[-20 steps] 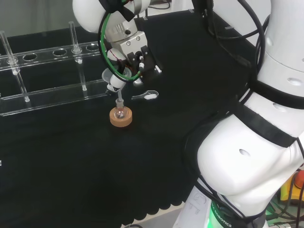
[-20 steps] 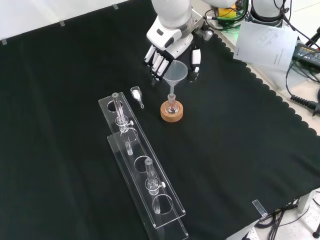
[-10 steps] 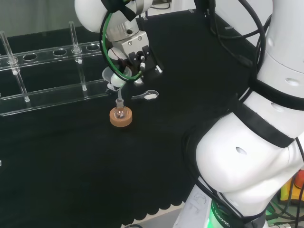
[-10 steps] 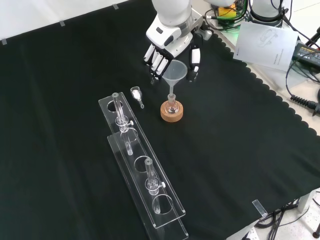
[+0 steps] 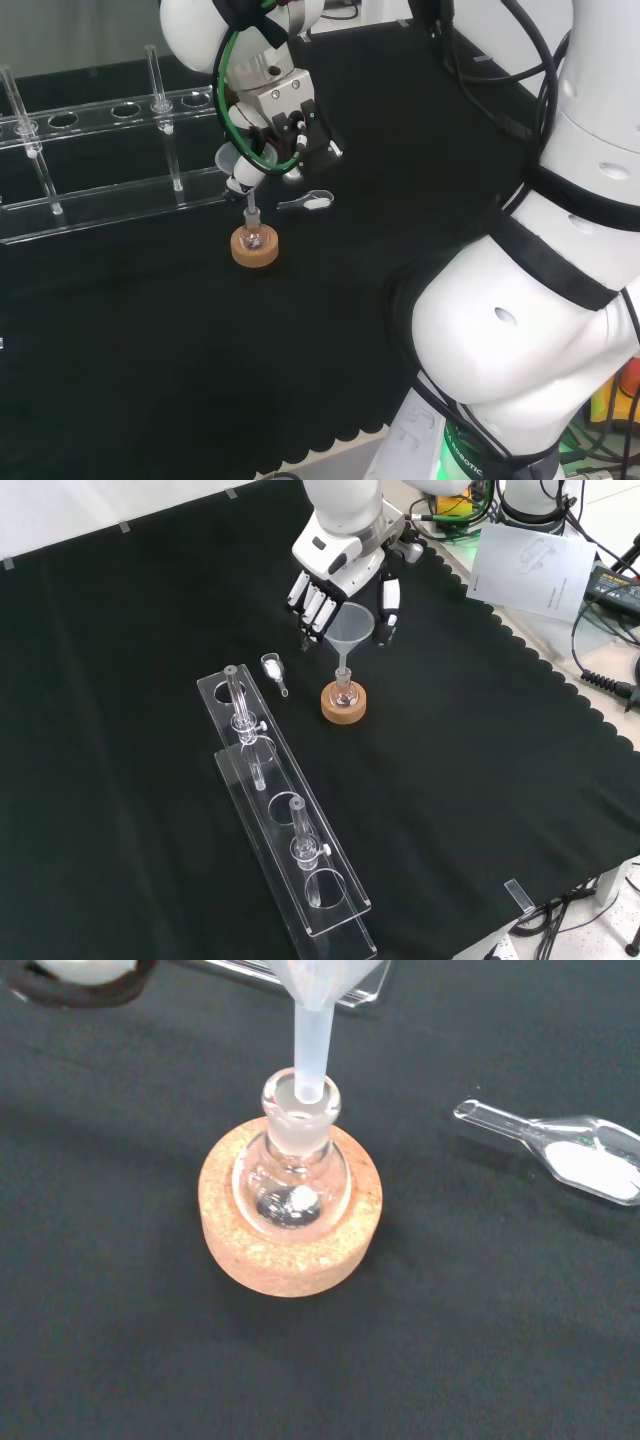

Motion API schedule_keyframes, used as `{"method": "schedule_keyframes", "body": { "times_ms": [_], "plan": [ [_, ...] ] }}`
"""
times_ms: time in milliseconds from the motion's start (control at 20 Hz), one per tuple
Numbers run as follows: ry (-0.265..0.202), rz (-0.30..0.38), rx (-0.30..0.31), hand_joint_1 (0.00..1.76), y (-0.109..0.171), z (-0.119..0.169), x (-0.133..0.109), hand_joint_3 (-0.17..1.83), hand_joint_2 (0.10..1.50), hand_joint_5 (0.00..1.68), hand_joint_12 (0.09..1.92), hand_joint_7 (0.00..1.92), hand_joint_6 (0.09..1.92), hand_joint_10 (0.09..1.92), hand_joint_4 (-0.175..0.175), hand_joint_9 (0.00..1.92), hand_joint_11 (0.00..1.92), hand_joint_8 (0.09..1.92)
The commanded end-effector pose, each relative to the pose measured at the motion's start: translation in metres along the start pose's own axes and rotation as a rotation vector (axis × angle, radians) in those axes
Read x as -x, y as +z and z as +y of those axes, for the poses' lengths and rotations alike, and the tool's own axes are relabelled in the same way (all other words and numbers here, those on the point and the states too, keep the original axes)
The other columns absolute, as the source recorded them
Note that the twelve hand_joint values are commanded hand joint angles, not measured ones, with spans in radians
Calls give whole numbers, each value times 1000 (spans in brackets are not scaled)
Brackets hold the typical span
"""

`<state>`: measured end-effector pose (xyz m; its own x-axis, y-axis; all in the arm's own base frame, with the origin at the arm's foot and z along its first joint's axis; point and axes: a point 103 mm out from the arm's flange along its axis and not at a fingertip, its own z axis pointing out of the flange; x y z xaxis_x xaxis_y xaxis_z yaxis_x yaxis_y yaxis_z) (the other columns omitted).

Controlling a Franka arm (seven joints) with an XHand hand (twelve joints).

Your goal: Place the funnel on the round-bottom flask.

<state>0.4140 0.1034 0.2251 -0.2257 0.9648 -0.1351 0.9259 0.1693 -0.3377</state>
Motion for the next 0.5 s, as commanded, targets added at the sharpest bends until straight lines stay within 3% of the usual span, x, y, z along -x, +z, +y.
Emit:
{"method": "schedule_keyframes", "body": {
  "times_ms": [50, 500],
  "plan": [
    [0, -5, -10, 776, 8, 5, 3, 547, 718, 554, 1291, 520, 87, 629, -68, 898, 476, 722],
    [-1, -13, -26, 775, 10, 9, 3, 549, 718, 554, 1291, 519, 87, 630, -69, 898, 478, 724]
  ]
}}
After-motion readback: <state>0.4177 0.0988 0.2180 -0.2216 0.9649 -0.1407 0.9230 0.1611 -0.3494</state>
